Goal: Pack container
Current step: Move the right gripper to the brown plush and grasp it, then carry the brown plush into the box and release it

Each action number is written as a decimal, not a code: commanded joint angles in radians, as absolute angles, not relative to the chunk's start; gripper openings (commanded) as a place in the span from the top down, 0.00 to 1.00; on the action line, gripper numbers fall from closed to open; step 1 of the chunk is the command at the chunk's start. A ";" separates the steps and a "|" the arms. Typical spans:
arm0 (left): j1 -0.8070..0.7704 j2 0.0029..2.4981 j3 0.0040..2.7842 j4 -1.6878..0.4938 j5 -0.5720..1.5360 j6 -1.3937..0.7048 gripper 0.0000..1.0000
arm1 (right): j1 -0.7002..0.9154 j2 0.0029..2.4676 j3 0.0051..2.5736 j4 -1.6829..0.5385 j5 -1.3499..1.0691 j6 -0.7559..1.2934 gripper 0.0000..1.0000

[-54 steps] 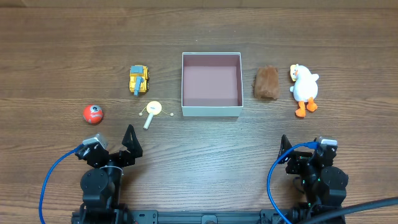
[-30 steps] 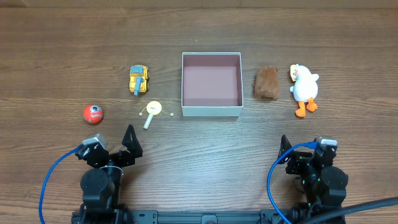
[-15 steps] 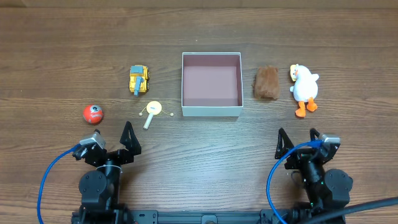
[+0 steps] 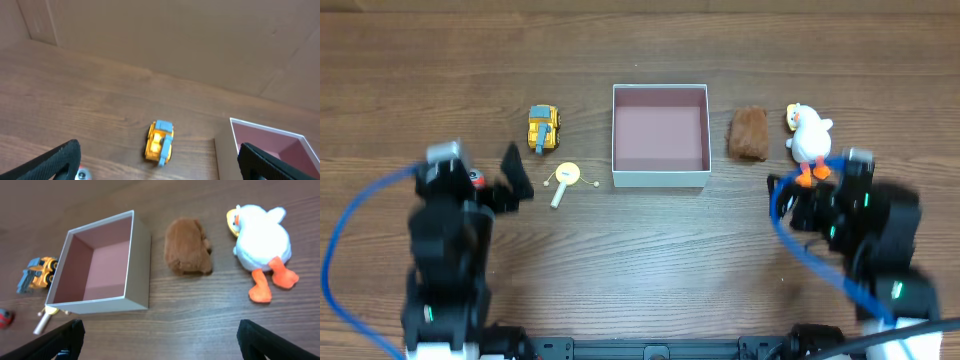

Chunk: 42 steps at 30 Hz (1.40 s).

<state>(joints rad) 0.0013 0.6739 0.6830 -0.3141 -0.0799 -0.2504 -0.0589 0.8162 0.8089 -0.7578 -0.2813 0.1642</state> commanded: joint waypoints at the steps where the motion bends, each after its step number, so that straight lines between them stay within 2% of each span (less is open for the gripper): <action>1: 0.000 0.958 0.907 -0.375 -0.064 -0.208 0.00 | -0.061 1.090 1.091 -0.892 -0.263 0.136 0.00; 4: 0.001 1.180 1.080 -0.442 -0.012 -0.201 0.00 | -0.057 1.326 1.326 -1.038 -0.263 0.122 0.00; 8: 0.001 1.365 1.220 -0.484 0.059 -0.202 0.00 | -0.015 1.515 1.500 -1.089 -0.253 0.072 0.00; 11: 0.001 1.460 1.269 -0.494 0.065 -0.202 0.00 | 0.068 1.601 1.539 -1.068 -0.033 0.062 0.00; 13: 0.001 1.477 1.269 -0.498 0.065 -0.202 0.00 | 0.103 1.637 1.539 -1.057 0.038 0.059 0.00; 19: 0.001 1.486 1.269 -0.530 0.064 -0.202 0.00 | 0.126 1.743 1.538 -0.967 -0.142 0.056 0.00; 29: 0.001 1.486 1.269 -0.578 0.064 -0.202 0.00 | 0.123 1.956 1.538 -0.855 0.025 0.187 0.02; 31: 0.001 1.486 1.269 -0.603 0.064 -0.202 0.00 | 0.122 2.022 1.538 -0.854 0.026 0.203 0.16; 33: 0.001 1.486 1.269 -0.618 0.064 -0.202 0.00 | 0.122 2.049 1.538 -0.856 0.025 0.219 0.25; 35: 0.001 1.486 1.269 -0.633 0.064 -0.202 0.00 | 0.122 2.068 1.538 -0.865 0.025 0.237 0.54; 37: 0.001 1.486 1.269 -0.639 0.064 -0.202 0.00 | 0.122 2.067 1.539 -0.868 0.026 0.237 0.72; 39: 0.001 1.486 1.269 -0.648 0.064 -0.202 0.00 | 0.122 2.044 1.539 -0.870 0.026 0.237 0.94; 42: 0.001 1.486 1.269 -0.651 0.064 -0.202 0.00 | 0.123 1.974 1.552 -0.897 0.027 0.241 0.96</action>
